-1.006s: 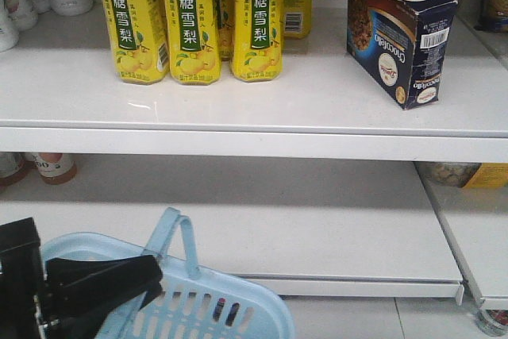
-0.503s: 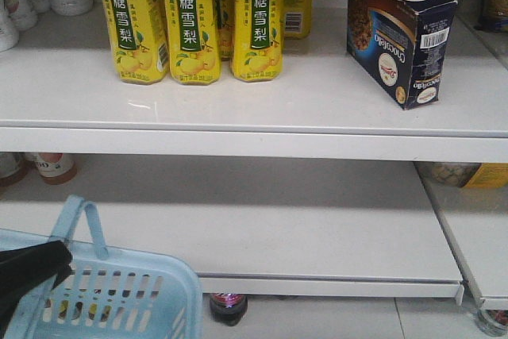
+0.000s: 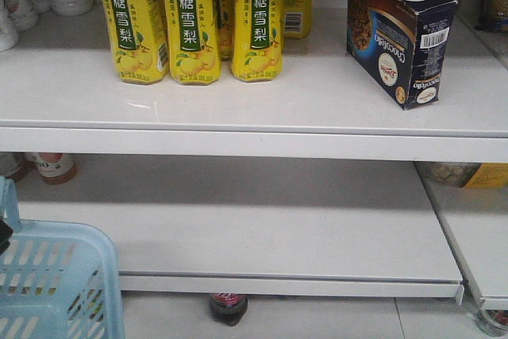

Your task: Left arm holds basket, right arm returns cookies

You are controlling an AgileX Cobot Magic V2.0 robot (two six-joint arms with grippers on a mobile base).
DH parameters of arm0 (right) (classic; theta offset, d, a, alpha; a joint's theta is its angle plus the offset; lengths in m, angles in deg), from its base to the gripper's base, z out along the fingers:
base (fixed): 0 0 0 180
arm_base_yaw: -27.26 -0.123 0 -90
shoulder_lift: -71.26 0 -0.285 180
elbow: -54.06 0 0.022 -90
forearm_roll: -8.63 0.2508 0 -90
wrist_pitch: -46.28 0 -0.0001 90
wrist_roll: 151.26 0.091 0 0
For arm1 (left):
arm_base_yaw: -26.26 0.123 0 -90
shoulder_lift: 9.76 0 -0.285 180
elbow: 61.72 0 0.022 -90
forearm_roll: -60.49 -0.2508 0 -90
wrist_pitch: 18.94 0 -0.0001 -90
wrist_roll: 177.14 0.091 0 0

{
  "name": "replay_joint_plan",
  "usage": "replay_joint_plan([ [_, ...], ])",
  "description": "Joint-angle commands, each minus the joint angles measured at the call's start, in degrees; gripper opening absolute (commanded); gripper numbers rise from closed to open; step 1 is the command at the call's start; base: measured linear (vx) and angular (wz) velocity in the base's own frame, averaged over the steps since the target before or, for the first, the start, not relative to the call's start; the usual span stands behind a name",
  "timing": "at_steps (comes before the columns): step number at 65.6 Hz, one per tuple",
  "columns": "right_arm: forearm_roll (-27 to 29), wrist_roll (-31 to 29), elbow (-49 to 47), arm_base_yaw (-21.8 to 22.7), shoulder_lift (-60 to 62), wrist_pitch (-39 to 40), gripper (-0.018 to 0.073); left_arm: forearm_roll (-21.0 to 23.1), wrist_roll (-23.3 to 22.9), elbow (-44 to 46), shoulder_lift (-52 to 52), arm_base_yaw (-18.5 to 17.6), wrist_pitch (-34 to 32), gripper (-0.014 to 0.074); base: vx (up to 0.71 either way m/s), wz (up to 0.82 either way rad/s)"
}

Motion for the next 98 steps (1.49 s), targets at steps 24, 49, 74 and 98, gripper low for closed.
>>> replay_joint_plan([
  [24, -1.37, -0.42, -1.27, 0.20, -0.82, 3.85, -0.0003, -1.16, 11.77, 1.69, -0.04, 11.71, -4.60, -0.0003, 0.00, 0.00],
  [49, -1.37, -0.42, -1.27, 0.20, -0.82, 3.85, -0.0003, -1.26, 28.90, 1.69, -0.04, 18.15, -6.16, -0.0003, 0.00, 0.00],
  [74, -1.37, -0.42, -1.27, 0.20, -0.82, 3.85, -0.0003, -0.70, 50.68, 1.69, -0.04, 19.17, -7.89, -0.0003, 0.00, 0.00],
  [98, -1.37, -0.42, -1.27, 0.20, -0.82, 3.85, -0.0003, -2.39, 55.30, -1.76, -3.46, 19.22, -13.09, -0.0003, 0.00, 0.00],
])
